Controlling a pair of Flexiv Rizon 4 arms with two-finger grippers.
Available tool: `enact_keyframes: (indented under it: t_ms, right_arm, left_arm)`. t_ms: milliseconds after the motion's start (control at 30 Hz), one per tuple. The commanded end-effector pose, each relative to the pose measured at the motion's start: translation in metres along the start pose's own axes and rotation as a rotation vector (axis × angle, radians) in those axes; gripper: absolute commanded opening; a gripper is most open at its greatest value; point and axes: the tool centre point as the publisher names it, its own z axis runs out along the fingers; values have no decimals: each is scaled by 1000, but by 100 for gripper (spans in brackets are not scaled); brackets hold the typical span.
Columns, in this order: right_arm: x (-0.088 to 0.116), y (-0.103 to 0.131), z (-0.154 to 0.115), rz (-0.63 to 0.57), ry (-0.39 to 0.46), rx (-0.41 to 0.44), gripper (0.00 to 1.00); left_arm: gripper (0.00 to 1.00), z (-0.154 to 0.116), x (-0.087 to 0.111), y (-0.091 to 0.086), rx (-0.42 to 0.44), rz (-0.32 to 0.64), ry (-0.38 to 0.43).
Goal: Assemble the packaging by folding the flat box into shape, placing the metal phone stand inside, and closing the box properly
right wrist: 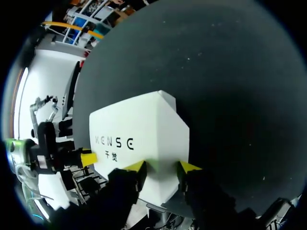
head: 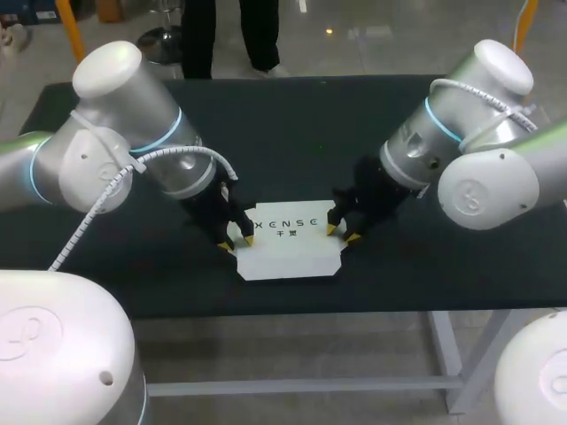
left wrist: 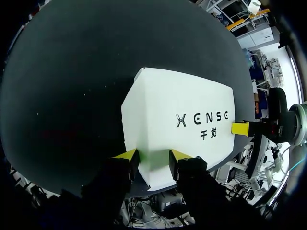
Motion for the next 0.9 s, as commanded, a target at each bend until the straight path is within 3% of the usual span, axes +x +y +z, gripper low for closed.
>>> enact_keyframes:
  t_ms: [33, 200, 300, 467, 900]
  right_arm:
    - [-1, 0, 1, -1, 1, 4, 49]
    - [-1, 0, 1, -1, 1, 4, 47]
    - [-1, 0, 1, -1, 1, 4, 47]
    - [-1, 0, 1, -1, 1, 4, 46]
    - [-1, -1, 3, -4, 5, 0, 43]
  left_arm:
    - [45, 9, 0, -2, 0, 0, -5]
    - [42, 9, 0, -2, 0, 0, -5]
    - [35, 9, 0, -2, 0, 0, -5]
    - [42, 9, 0, -2, 0, 0, -5]
    - [35, 10, -1, -1, 1, -2, 3]
